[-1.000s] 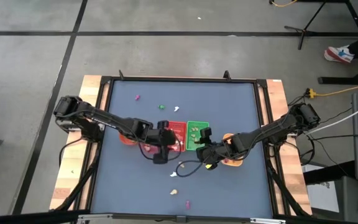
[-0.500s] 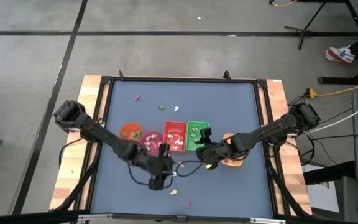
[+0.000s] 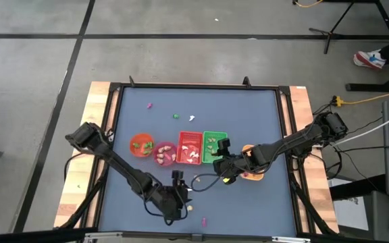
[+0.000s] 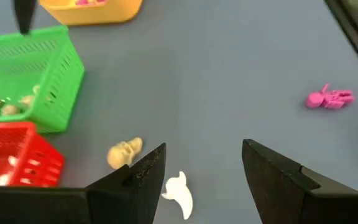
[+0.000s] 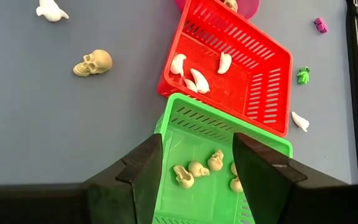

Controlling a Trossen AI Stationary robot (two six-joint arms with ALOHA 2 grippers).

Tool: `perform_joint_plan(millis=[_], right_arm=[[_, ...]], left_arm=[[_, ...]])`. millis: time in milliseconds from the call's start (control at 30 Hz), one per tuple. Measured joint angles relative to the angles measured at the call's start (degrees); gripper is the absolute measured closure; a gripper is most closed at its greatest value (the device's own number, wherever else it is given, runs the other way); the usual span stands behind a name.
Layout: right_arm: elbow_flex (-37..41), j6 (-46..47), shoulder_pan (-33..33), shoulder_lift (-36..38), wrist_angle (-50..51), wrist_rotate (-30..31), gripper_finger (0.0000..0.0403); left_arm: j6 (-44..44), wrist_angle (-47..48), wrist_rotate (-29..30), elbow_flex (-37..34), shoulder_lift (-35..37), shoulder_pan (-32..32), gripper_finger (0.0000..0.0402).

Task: Sort Halloween decoration
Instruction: Put the white ghost toy into the red bin

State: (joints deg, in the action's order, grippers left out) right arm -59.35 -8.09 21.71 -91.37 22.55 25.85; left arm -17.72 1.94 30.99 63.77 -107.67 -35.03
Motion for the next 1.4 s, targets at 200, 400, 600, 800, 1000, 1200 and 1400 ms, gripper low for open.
perform_joint_plan(millis=[200,400,600,800,1000,1200,1400], right_arm=[[0.0,0.76,0.0,0.0,0.02,0.0,0.0207],[0.0,0.78,0.0,0.0,0.02,0.0,0.0207],[0.0,0.78,0.0,0.0,0.04,0.0,0.0207],[0.0,0.8,0.0,0.0,0.05,-0.01,0.0207],[0.0,0.8,0.0,0.0,0.04,0.0,0.0207],[0.0,0.8,0.0,0.0,0.07,-0.02,0.0207],[0.0,0.79,0.0,0.0,0.07,0.0,0.0207]], left_arm=[[-0.35,-2.76,1.93,0.0,-4.59,0.02,0.0206],[-3.16,-2.92,3.01,0.0,-7.47,0.64,0.0206],[-4.69,-2.05,4.37,0.0,-8.18,1.47,0.0206],[-8.42,0.23,4.24,-0.01,-8.16,1.79,0.0206],[-13.37,3.6,3.94,-0.02,-8.16,1.77,0.0206],[-13.44,3.64,3.18,-0.02,-8.16,1.79,0.0208],[-13.42,3.71,2.13,-0.02,-8.14,2.4,0.0229]])
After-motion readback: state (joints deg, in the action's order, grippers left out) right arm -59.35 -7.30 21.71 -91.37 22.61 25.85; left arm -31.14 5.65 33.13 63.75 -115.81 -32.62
